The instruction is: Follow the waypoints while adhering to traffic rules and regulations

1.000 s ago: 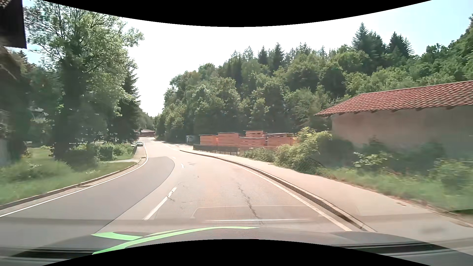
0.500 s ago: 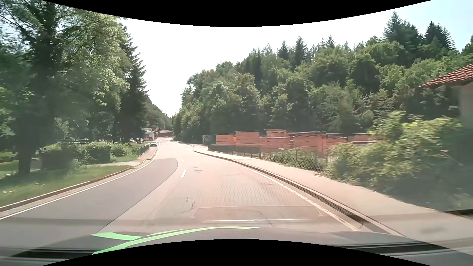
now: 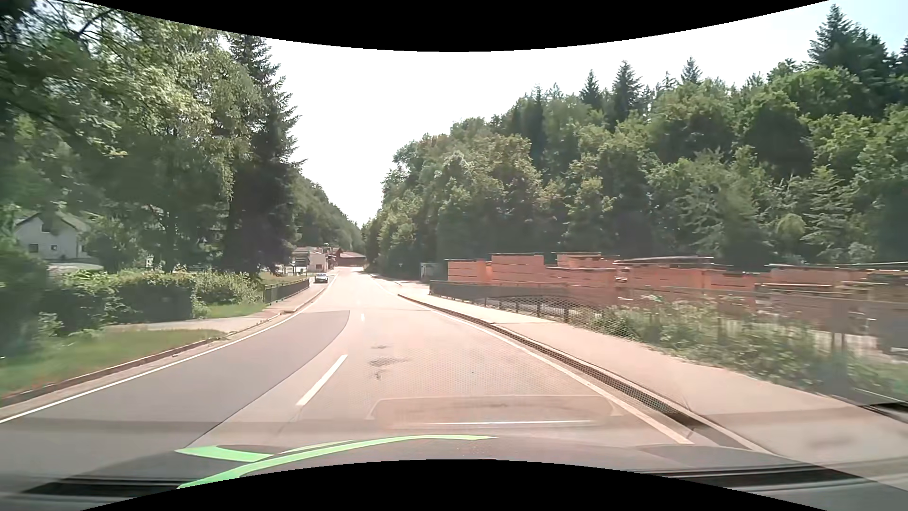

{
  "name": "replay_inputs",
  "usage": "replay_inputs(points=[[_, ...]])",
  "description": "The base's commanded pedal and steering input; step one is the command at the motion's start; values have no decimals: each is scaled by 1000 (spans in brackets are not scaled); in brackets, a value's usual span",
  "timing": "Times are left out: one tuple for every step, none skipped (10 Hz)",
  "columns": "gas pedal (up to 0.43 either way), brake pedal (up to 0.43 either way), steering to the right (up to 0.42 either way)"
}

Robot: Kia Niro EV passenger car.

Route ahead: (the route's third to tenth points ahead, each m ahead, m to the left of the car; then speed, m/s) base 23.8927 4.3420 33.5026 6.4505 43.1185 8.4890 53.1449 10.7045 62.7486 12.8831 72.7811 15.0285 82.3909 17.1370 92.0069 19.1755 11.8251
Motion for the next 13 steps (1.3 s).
replay_inputs(points=[[0,0,-69],[0,0,-69],[0,0,-69],[0,0,-67],[0,0,-63],[0,0,-58],[0,0,-52],[0,0,-48],[0,0,-42],[0,0,-40],[0,0,-37],[0,0,-34],[0,0,-32]])
